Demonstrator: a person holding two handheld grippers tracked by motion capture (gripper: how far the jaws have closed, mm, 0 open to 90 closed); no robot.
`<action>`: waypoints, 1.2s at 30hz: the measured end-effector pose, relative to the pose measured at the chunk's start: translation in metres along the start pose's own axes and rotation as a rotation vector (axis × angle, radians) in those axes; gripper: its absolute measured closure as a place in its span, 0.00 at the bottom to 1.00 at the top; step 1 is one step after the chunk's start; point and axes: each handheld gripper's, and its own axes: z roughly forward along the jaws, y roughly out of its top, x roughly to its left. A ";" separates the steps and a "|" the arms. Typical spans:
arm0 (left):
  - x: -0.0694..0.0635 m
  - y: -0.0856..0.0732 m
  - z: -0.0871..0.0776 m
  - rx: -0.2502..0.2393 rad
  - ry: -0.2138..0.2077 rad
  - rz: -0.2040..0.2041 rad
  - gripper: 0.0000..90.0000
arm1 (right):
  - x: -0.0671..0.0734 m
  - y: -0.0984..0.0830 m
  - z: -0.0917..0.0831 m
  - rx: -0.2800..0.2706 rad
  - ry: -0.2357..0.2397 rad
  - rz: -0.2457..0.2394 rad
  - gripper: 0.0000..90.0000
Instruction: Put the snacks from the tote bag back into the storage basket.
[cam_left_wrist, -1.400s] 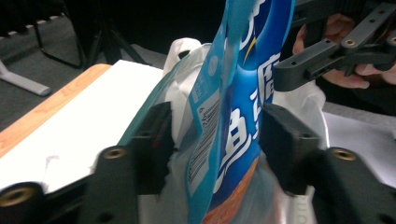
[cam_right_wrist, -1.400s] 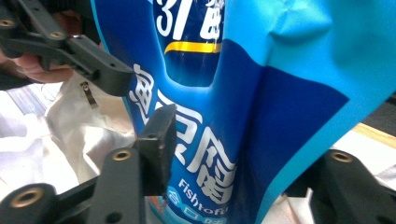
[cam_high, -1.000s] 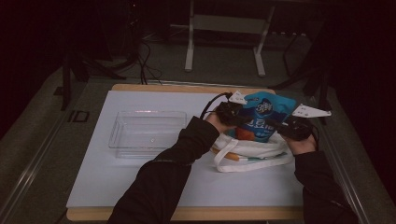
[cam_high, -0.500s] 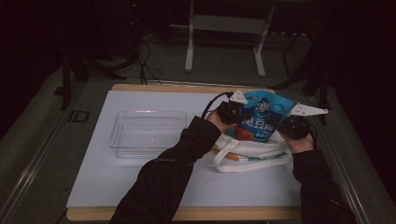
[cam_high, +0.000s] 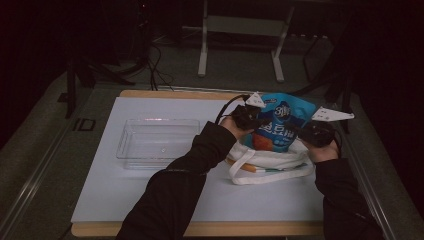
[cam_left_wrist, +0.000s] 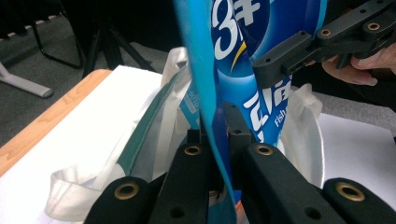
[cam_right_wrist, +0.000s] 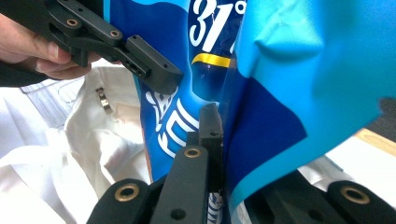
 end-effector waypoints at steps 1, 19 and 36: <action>-0.001 0.004 -0.003 -0.003 0.002 0.006 1.00 | 0.000 0.002 -0.001 -0.001 -0.001 -0.004 0.99; -0.011 0.041 -0.029 -0.032 0.013 0.062 1.00 | 0.008 0.039 -0.030 -0.042 -0.014 -0.057 0.99; -0.015 0.072 -0.070 -0.050 0.027 0.099 1.00 | 0.021 0.083 -0.045 -0.072 -0.002 -0.111 0.99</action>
